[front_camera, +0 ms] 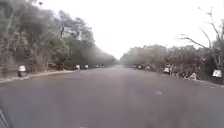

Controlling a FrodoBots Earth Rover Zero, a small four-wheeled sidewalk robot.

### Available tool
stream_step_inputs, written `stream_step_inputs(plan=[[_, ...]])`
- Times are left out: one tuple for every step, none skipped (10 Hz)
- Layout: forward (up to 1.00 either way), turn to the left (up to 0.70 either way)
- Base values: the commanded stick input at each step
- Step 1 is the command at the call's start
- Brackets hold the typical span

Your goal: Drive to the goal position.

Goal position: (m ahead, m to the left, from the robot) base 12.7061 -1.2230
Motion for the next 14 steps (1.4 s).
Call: stream_step_inputs(plan=[[1.00,0.00],[1.00,0.00],[1.00,0.00],[1.00,0.00],[1.00,0.00],[1.00,0.00],[1.00,0.00],[1.00,0.00],[1.00,0.00],[1.00,0.00],[1.00,0.00],[1.00,0.00],[1.00,0.00],[1.00,0.00]])
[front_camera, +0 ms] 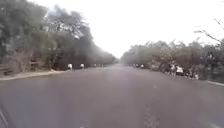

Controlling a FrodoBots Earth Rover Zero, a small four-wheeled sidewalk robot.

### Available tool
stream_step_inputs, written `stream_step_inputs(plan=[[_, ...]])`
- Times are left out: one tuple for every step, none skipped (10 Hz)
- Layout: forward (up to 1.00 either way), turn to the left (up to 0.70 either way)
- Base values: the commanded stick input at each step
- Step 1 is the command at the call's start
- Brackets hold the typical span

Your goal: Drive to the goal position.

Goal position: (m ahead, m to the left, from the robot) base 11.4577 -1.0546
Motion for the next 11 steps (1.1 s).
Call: stream_step_inputs(plan=[[1.00,0.00],[1.00,0.00],[1.00,0.00],[1.00,0.00],[1.00,0.00],[1.00,0.00],[1.00,0.00],[1.00,0.00],[1.00,0.00],[1.00,0.00],[1.00,0.00]])
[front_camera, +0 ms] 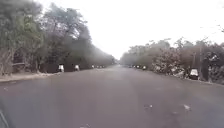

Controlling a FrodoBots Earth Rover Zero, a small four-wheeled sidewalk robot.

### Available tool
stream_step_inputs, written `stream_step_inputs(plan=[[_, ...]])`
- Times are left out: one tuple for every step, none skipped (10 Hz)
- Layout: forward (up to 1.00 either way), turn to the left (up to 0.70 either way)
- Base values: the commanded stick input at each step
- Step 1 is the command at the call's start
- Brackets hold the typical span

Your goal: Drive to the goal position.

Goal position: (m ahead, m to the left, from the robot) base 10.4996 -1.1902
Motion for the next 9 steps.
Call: stream_step_inputs(plan=[[1.00,0.00],[1.00,0.00],[1.00,0.00],[1.00,0.00],[1.00,0.00],[1.00,0.00],[1.00,0.00],[1.00,0.00],[1.00,0.00]])
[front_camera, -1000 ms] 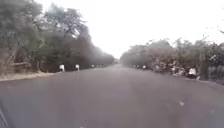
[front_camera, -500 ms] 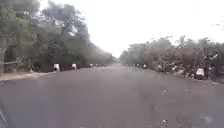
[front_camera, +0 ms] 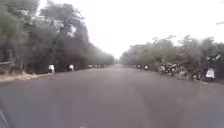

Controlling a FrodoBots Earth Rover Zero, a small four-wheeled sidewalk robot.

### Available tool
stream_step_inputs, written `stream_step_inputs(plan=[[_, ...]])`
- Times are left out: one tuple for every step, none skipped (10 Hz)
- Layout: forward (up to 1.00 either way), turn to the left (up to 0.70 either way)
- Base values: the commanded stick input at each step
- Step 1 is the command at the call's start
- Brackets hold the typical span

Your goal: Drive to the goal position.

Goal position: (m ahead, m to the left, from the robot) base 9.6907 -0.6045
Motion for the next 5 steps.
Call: stream_step_inputs(plan=[[1.00,0.00],[1.00,0.00],[1.00,0.00],[1.00,0.00],[1.00,0.00]])
